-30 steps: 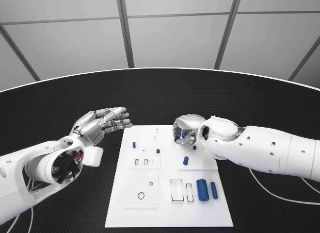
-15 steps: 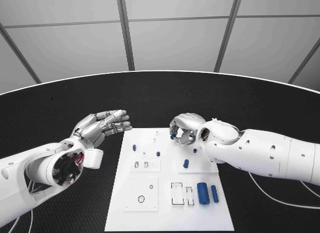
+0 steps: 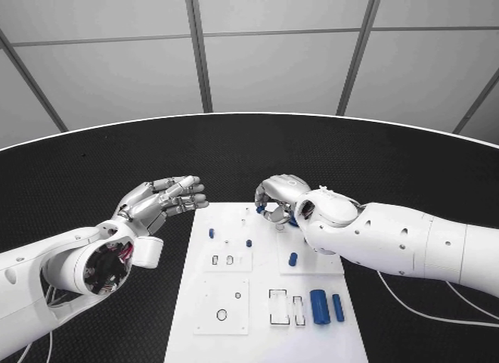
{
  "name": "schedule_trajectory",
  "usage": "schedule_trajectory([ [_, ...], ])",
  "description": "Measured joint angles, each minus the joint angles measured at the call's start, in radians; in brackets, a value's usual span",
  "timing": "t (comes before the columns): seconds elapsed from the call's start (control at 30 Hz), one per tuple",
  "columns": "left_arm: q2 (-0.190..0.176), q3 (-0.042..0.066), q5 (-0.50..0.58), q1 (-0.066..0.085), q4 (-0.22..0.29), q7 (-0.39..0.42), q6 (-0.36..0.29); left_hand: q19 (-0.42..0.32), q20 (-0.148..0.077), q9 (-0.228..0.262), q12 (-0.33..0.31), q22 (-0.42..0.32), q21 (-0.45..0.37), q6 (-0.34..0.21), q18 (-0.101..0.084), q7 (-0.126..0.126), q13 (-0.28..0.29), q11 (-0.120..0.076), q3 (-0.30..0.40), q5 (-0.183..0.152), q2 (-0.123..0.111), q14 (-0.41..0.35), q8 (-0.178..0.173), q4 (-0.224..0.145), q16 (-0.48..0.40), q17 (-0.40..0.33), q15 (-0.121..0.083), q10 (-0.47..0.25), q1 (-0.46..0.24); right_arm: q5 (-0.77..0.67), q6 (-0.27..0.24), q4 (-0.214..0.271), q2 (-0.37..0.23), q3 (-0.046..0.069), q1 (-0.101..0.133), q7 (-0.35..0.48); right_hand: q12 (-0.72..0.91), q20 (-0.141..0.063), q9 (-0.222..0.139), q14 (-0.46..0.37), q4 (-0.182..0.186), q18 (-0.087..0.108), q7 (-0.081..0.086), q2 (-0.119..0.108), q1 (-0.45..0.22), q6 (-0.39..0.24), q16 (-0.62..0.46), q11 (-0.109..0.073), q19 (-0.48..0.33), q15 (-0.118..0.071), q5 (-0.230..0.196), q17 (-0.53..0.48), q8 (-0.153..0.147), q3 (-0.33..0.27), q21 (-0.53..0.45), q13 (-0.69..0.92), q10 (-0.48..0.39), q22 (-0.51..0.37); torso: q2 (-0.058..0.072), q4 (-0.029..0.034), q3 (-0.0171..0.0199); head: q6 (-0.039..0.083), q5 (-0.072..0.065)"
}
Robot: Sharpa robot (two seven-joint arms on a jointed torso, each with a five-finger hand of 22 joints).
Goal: Assemble the parts on the task board
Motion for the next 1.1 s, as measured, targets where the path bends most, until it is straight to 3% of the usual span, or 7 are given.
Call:
schedule_trajectory([
  [0.73,0.0,0.0,0.0,0.011,0.011,-0.002,-0.001,0.0,0.0,0.0,0.0,0.0,0.0,0.0,0.0,0.0,0.0,0.0,0.0,0.0,0.0,0.0,0.0,0.0,0.0,0.0,0.0,0.0,0.0,-0.014,-0.019,-0.081,0.076,0.0,0.009,-0.005,0.002,0.0,0.002,0.0,-0.001,0.0,0.0,0.0,0.002,0.0,0.004,0.0,0.0,0.0,-0.003,0.0,0.0,-0.002,0.0,0.002,0.0,0.0,0.018,0.0138,-0.0056,0.007,-0.003],
  [1.1,-0.003,0.0,0.0,0.015,0.012,-0.005,-0.001,0.0,0.0,-0.001,0.0,0.0,0.0,0.0,0.0,0.0,0.0,0.0,0.003,0.0,0.0,0.0,0.0,-0.003,0.0,0.001,0.0,0.0,0.0,-0.014,0.014,-0.091,0.082,0.0,0.01,0.005,-0.001,0.0,0.007,0.0,-0.001,0.0,0.0,0.0,0.002,-0.001,0.004,0.0,0.0,0.0,-0.001,0.0,-0.002,-0.002,0.0,0.005,0.0,0.0,0.023,0.014,-0.0054,0.004,0.004],
])
